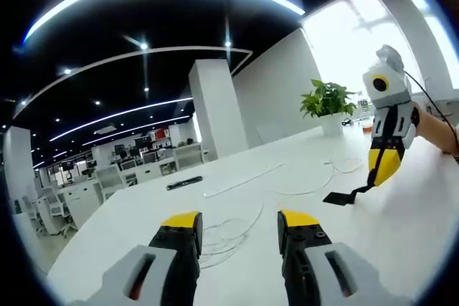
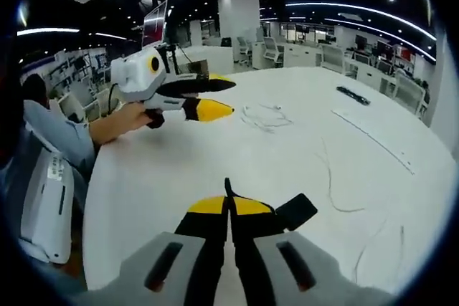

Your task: Peel open the Velcro strap on the desktop, arrange the wired earphones neatly onto it, and close the Velcro strap to secure them.

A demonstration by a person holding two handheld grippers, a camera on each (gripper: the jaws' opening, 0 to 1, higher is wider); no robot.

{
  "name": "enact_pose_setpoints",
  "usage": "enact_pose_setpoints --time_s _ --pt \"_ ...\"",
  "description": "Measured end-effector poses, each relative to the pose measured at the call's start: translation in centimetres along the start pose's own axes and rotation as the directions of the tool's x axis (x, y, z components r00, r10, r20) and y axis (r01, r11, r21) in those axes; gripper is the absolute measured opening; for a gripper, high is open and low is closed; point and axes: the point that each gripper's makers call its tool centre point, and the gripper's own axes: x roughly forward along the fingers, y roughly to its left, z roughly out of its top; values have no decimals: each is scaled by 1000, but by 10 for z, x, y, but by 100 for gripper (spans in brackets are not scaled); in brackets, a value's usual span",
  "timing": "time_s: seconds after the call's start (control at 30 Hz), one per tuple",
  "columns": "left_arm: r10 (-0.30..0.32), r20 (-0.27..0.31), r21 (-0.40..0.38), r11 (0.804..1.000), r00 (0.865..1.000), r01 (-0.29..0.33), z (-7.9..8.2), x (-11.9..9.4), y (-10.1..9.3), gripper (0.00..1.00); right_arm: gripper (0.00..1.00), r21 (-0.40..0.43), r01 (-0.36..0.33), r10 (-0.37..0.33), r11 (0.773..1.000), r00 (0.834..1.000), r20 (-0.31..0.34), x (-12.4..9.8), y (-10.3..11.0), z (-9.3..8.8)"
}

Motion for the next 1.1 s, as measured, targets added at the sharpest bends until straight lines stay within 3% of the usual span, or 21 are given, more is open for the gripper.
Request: enact_pose_setpoints --time_s 0.27,0.77,1.1 --pt "-4 -6 4 1000 1000 4 -1 1 0 45 7 3 5 -5 1000 1000 31 -3 -4 8" --pt "0 -20 1 1000 1000 0 -6 2 1 45 8 -10 -36 37 999 998 58 -3 13 16" --pt "6 -41 4 1000 999 -6 -14 6 3 45 8 26 -17 15 1000 997 77 -2 2 14"
